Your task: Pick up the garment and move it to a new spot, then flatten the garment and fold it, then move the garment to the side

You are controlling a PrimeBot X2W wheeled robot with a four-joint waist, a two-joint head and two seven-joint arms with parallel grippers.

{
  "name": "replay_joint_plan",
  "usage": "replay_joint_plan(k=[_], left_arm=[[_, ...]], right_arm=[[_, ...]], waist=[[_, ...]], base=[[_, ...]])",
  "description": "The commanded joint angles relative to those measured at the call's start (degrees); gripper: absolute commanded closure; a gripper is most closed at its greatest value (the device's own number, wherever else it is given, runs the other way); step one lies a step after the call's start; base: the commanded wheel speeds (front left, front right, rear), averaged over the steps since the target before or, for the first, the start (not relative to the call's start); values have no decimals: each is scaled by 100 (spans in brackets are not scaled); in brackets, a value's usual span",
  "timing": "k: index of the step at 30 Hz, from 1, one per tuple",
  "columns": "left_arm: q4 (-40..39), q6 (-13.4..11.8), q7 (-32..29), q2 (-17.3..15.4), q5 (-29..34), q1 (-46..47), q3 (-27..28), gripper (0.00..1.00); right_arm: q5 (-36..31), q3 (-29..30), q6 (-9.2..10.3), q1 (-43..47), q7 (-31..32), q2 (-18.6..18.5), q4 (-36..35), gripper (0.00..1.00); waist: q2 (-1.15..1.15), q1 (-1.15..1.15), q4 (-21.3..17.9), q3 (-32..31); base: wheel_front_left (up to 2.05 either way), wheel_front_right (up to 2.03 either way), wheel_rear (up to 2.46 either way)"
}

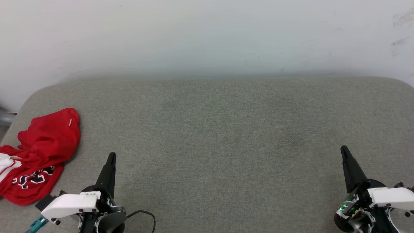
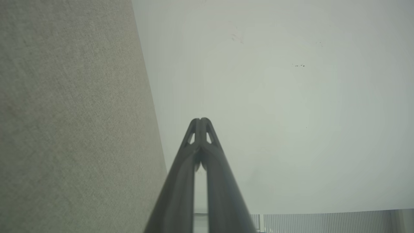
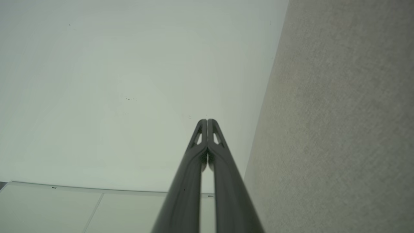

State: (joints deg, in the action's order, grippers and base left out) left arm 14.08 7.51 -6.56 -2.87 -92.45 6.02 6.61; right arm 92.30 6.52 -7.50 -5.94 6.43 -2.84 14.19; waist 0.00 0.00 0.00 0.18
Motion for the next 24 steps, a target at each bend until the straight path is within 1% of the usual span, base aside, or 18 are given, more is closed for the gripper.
replay_joint_plan(k=[1,24], left_arm=[[-2,15,-11,14,7,46,11,100],[-2,15,-10,14,7,46,11,100]], right_arm=[[23,-6,2,-76,12,-7,2,100],[23,-7,2,-76,12,-7,2,100]], waist=[[0,0,0,0],[0,0,0,0]], base=[[0,0,0],[0,0,0]])
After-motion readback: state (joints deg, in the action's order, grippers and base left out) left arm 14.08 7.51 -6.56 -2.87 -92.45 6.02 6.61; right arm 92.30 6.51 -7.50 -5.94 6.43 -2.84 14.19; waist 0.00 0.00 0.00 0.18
